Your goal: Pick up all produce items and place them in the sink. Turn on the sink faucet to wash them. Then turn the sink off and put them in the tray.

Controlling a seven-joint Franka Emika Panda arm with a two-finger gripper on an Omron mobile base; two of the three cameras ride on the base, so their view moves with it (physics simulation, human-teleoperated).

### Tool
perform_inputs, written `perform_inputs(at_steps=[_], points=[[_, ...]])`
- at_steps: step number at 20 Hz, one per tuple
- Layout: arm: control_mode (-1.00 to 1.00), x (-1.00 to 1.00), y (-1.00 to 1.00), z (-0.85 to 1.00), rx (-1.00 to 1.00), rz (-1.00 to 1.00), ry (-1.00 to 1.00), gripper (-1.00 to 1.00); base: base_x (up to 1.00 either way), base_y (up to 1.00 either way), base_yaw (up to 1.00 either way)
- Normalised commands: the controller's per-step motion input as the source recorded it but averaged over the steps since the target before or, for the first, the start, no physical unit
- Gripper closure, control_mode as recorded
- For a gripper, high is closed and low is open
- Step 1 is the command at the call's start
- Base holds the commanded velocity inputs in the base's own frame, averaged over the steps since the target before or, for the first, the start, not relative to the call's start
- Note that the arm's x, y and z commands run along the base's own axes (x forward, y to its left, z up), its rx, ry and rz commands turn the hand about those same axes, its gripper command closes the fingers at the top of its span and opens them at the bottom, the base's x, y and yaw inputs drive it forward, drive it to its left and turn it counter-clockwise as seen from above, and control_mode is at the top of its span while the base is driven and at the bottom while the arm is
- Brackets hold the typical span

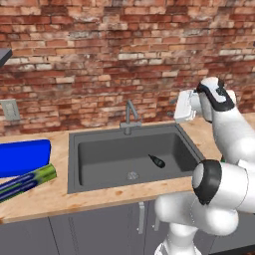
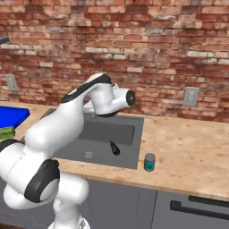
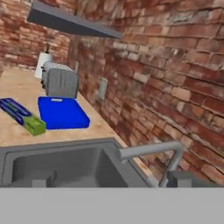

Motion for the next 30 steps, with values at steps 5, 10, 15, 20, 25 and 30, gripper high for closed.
perform_inputs(at_steps=[5, 10, 15, 20, 25, 30], points=[[-1.00, -0.40, 0.01, 0.00, -0.16, -0.33, 0.28, -1.00, 0.00, 0.00, 0.00], [-1.00, -0.36, 0.00, -0.02, -0.15, -0.36, 0.26, -1.00, 0.00, 0.00, 0.00], [-1.00, -0.09, 0.00, -0.22, -0.16, -0.29, 0.26, -1.00, 0.00, 0.00, 0.00], [-1.00, 0.00, -0.02, -0.38, -0.12, -0.21, 0.21, -1.00, 0.00, 0.00, 0.00], [-1.00, 0.12, -0.05, -0.33, -0.04, -0.07, 0.09, -1.00, 0.00, 0.00, 0.00], [-1.00, 0.33, 0.00, -0.37, -0.04, -0.02, 0.10, -1.00, 0.00, 0.00, 0.00]])
